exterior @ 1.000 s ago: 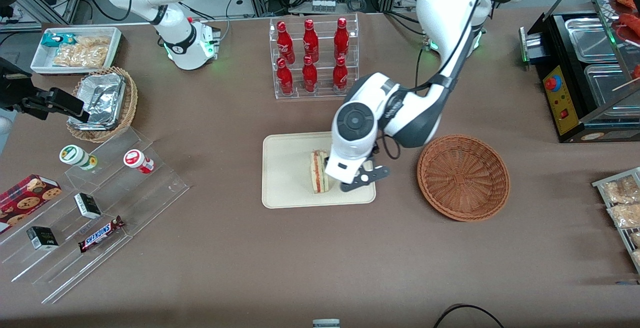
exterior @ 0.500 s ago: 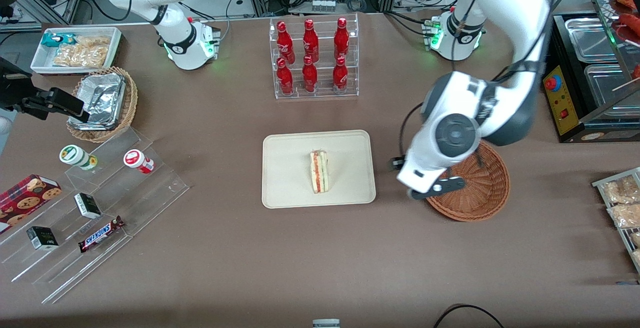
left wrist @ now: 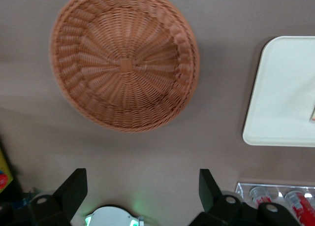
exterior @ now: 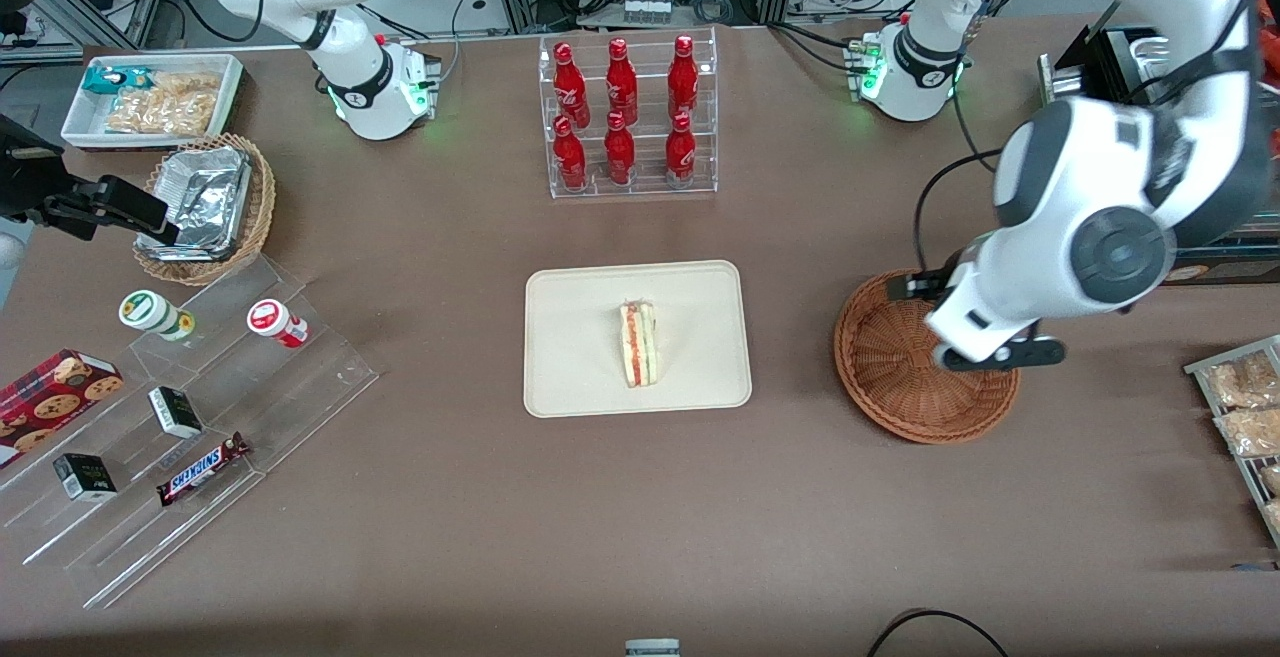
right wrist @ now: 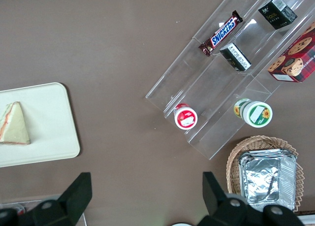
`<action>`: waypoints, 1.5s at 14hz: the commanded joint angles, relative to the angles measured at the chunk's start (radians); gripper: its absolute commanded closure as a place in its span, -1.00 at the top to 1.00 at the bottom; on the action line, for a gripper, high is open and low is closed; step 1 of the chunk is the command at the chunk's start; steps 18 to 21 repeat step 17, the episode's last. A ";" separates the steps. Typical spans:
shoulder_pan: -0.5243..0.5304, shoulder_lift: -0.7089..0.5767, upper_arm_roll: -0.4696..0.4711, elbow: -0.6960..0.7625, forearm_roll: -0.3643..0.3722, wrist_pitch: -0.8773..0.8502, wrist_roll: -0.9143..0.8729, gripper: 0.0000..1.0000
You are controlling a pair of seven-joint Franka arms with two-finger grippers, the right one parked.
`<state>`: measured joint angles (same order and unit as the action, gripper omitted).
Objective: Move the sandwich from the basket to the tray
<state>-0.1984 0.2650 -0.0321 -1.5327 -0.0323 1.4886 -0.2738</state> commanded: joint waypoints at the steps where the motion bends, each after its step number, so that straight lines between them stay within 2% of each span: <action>1: 0.075 -0.102 -0.017 -0.046 0.006 -0.019 0.097 1.00; 3: 0.122 -0.148 -0.023 -0.047 0.006 -0.054 0.161 1.00; 6: 0.224 -0.229 -0.090 -0.063 0.012 -0.088 0.217 1.00; 8: 0.264 -0.263 -0.132 -0.061 0.072 -0.113 0.219 1.00; 9: 0.277 -0.279 -0.143 -0.061 0.078 -0.123 0.219 1.00; 12: 0.304 -0.309 -0.141 -0.050 0.074 -0.140 0.219 1.00; 17: 0.309 -0.310 -0.134 -0.060 0.066 -0.044 0.214 1.00; 21: 0.309 -0.310 -0.134 -0.060 0.066 -0.044 0.214 1.00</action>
